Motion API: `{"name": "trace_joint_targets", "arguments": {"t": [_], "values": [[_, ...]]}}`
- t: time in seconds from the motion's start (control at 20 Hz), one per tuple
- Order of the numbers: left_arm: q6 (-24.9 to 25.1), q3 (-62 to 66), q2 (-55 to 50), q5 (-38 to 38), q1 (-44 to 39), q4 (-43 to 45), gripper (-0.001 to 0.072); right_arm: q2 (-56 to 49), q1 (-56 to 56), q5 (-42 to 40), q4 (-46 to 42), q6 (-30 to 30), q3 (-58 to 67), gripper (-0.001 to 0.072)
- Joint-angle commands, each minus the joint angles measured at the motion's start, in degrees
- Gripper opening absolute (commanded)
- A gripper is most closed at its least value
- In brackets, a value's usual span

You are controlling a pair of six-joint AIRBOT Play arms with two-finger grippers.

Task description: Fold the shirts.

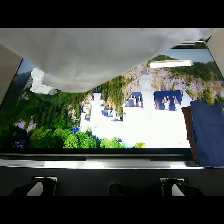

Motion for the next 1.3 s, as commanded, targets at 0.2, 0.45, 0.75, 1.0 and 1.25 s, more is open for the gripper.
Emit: {"name": "trace_joint_targets", "arguments": {"t": [0.2,0.45,0.75,1.0,1.25], "values": [[-4.8,2.4,8.7,2.0,0.2,0.8,0.0026,12.5,0.1,6.3,-9.1,3.3,3.0,0.0064],[-4.8,2.4,11.4,2.2,0.2,1.9,0.0025,16.1,0.1,6.1,-14.0,3.3,3.0,0.0064],[-4.8,2.4,13.5,1.3,0.2,3.7,0.0025,16.6,0.1,7.7,-14.4,3.3,5.3,0.0064],[-3.8,-2.2,7.7,-13.0,0.2,7.2,0.0025,7.6,0.1,24.9,-12.3,2.9,5.2,0.0063],[-0.2,-17.3,-7.3,-14.0,-1.2,7.2,0.0026,-16.3,0.1,32.5,2.3,2.8,5.2,0.0063]]}}
